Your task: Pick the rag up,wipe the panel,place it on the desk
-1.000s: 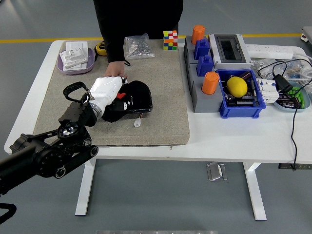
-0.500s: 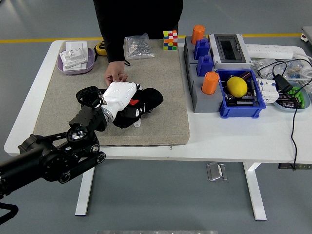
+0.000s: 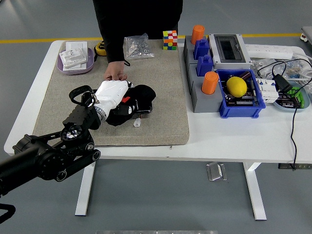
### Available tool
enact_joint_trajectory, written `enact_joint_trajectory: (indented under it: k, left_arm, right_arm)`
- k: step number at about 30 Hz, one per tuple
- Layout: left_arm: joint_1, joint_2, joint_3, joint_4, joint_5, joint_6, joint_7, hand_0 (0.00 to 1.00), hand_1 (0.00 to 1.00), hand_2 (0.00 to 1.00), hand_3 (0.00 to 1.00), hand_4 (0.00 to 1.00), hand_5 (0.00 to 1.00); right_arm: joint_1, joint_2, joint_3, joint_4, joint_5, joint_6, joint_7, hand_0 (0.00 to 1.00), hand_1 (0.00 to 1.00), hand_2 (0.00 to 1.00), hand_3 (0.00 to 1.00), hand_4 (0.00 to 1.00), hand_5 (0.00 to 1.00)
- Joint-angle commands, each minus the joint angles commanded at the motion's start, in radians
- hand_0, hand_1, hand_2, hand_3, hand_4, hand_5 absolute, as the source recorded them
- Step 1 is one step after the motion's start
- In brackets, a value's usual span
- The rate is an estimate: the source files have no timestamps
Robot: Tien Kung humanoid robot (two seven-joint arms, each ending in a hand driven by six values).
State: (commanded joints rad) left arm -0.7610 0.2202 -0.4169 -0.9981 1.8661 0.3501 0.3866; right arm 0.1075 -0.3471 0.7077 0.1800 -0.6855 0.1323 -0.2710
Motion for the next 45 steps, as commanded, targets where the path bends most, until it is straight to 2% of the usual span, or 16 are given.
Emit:
enact_joint_trajectory:
  k: [6, 25, 37, 45]
  left_arm:
    - [0.008, 0.010, -0.018, 0.008, 0.014, 0.005, 0.001, 0.219, 0.126, 0.458, 0.392, 0.454, 0.002]
    - [0.054, 0.084, -0.099, 0.053, 0.048, 0.005, 0.007, 0.220, 0.125, 0.457, 0.393, 0.458, 0.002]
    - [0.068, 0.107, -0.128, 0.071, 0.066, 0.011, 0.010, 0.221, 0.124, 0.455, 0.392, 0.460, 0.002]
    - [0.081, 0.127, -0.186, 0.080, 0.092, 0.014, 0.014, 0.219, 0.123, 0.456, 0.392, 0.459, 0.002]
  right_arm:
    - [0.000, 0.003, 0.000, 0.000, 0.003, -0.002, 0.003, 0.762, 0.711, 0.716, 0.594, 0.924, 0.577]
    - [-0.010, 0.008, 0.021, 0.000, -0.005, -0.003, 0.004, 0.761, 0.710, 0.715, 0.593, 0.922, 0.576]
    - [-0.011, 0.012, 0.041, 0.000, -0.020, -0.003, 0.000, 0.760, 0.708, 0.715, 0.594, 0.922, 0.575]
    - [-0.012, 0.015, 0.044, 0.000, -0.020, -0.003, -0.001, 0.761, 0.708, 0.715, 0.594, 0.922, 0.574]
